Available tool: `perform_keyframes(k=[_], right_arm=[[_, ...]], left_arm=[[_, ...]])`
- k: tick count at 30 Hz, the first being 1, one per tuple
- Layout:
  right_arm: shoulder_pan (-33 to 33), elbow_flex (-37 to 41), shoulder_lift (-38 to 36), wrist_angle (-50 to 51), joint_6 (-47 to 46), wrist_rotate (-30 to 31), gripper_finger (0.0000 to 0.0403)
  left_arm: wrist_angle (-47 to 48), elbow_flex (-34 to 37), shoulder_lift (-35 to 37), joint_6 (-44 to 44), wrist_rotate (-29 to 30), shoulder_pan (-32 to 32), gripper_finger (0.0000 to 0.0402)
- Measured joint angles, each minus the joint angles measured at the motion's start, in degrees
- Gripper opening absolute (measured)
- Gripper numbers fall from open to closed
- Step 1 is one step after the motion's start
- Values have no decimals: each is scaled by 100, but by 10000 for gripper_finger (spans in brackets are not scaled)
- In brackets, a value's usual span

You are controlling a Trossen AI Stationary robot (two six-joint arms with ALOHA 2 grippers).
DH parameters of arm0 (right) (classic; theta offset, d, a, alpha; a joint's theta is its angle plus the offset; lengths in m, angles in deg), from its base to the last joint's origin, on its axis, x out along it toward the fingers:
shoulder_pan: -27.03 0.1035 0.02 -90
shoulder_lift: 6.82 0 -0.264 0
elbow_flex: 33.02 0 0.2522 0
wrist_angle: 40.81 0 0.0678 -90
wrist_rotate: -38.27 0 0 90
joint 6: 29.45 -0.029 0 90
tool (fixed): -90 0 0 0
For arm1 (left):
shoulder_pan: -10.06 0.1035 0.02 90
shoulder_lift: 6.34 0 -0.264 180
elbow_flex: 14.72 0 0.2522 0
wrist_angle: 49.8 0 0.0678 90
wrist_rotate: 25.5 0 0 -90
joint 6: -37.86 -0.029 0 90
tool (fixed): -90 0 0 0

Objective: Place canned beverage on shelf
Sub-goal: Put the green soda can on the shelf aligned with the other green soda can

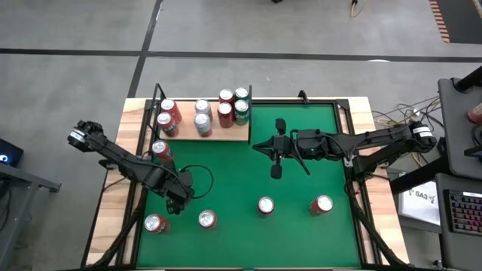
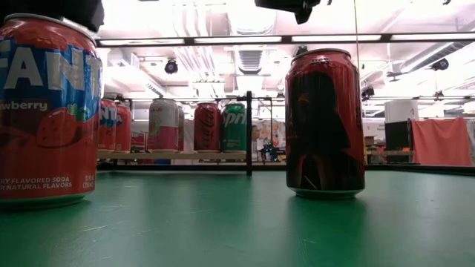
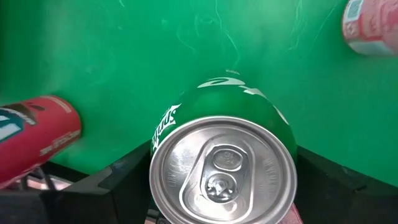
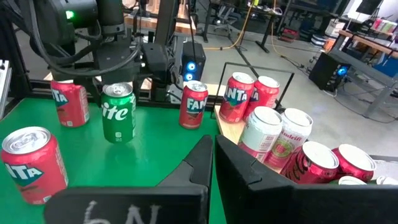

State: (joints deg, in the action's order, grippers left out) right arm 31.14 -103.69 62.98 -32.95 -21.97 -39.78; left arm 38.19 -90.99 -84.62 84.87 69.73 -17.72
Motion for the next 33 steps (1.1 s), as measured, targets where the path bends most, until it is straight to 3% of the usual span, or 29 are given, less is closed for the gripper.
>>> perform_keyframes(k=[7,16,33], right_arm=[[-1,0,-166,286,-2,0,9],[-1,0,-265,732,0,0,9],[1,45,-265,1467,-95,-17,9]], left_arm=[[143,-563,-21,-318,299,165,286],[321,-1638,-429,-1384,474,708,286],[1228,-3949,-2115,-4729,496,2176,286]])
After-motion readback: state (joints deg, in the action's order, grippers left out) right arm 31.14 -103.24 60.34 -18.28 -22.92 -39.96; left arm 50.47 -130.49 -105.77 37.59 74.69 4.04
